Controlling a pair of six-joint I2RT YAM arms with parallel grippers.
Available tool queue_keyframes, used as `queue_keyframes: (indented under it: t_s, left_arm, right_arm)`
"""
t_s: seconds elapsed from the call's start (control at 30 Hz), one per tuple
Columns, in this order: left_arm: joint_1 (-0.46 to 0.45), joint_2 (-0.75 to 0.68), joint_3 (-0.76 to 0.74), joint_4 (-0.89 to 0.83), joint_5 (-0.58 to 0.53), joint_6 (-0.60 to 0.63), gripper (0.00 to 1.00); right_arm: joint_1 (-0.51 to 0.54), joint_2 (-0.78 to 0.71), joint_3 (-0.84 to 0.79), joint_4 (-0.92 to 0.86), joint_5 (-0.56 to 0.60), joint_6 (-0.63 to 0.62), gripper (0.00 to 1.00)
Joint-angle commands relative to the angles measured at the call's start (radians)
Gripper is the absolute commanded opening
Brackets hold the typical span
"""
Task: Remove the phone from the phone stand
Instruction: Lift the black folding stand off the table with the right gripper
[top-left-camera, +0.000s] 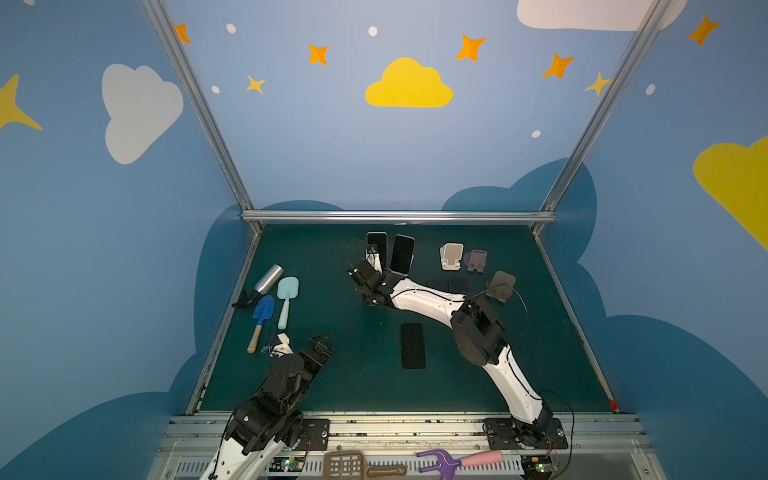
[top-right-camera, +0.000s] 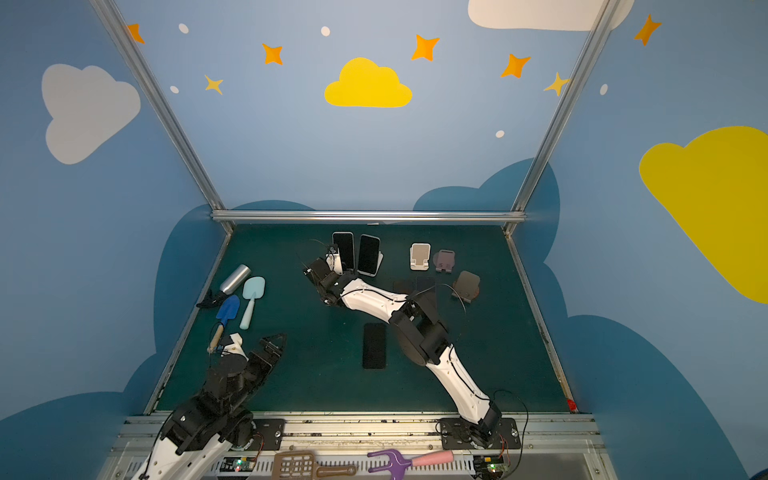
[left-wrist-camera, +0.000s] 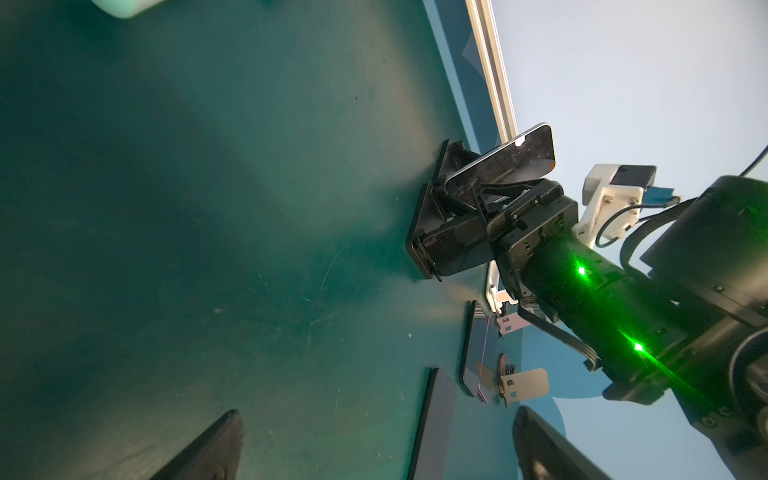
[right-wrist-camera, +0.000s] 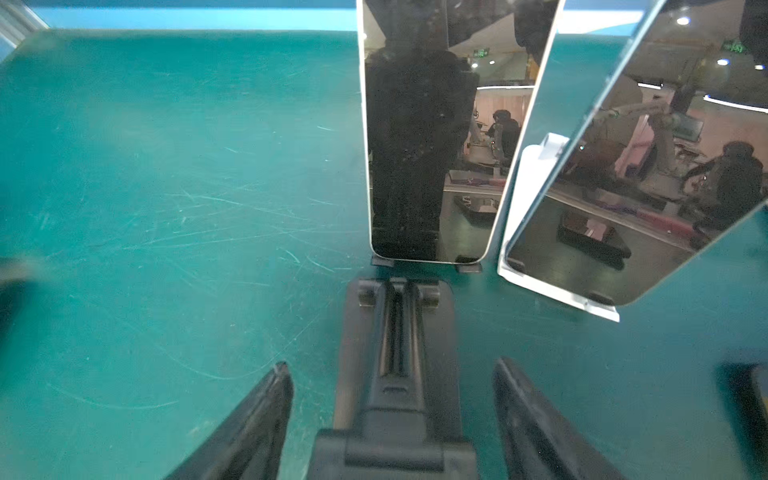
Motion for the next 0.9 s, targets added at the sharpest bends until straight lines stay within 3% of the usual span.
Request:
queue_keyframes:
  t_s: [0.0, 0.17, 0.87]
  left_arm:
    - [0.001, -0.003, -0.006, -0.002, -0.014, 0.015, 1.0]
    - [0.001, -0.003, 0.005, -0.007, -0.018, 0.016, 1.0]
    - [0.001, 0.056, 0.056, 0.036, -0.014, 0.049, 1.0]
  right_arm:
    - [-0.003, -0.011, -0.006, 0.028, -0.009, -0.003, 0.69]
    - [0.003, -0.049, -0.041, 0.071, -0.016, -0.029, 0.63]
    - [0.032, -0.218, -0.187, 0.157, -0.038, -0.091, 0.62]
